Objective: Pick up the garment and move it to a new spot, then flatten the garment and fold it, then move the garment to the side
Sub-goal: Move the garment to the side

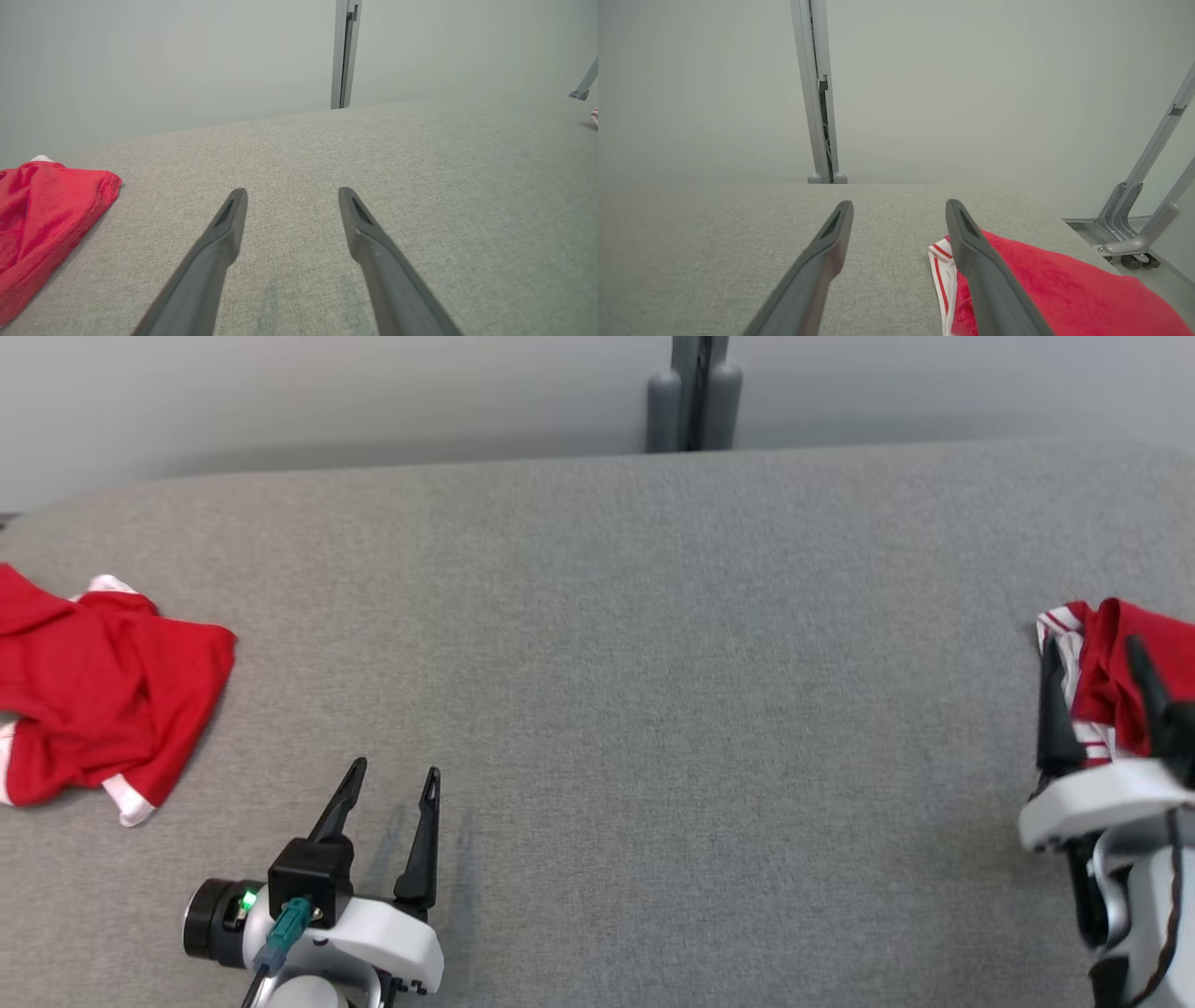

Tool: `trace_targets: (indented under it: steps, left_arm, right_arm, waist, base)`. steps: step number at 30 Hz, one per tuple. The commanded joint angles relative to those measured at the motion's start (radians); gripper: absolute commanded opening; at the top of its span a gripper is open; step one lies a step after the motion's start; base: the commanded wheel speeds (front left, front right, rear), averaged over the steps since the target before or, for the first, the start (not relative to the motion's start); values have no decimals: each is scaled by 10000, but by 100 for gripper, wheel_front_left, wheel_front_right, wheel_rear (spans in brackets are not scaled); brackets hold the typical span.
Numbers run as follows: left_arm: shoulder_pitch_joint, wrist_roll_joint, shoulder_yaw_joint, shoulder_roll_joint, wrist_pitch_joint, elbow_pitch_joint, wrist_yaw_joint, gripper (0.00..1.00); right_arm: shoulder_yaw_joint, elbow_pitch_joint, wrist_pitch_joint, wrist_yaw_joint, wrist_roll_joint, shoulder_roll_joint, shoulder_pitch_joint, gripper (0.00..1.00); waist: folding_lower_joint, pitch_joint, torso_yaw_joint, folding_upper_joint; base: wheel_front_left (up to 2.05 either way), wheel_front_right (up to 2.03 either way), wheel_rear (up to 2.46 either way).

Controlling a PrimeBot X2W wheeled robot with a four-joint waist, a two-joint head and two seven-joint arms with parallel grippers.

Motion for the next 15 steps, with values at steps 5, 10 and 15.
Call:
trace_targets:
  steps: [5, 10, 15]
  left_arm:
    - [406, -102, 261, 18, -14, 96, 117, 100]
    - [857, -180, 503, 11, -13, 187, 215, 100]
    - [1324, -255, 871, 5, -14, 174, 321, 100]
  right_arm:
    - [383, -80, 0, -4, 288, 208, 1098, 100]
    - [755, -39, 0, -4, 380, 369, 1910, 100]
    - [1416, -140, 0, -4, 684, 388, 2464, 100]
  waist:
    - [0, -826, 370, 0]
    - [0, -1401, 464, 0]
    - [0, -1798, 451, 0]
  base:
    - [0, 0, 0]
    - [0, 0, 0]
    - [0, 0, 0]
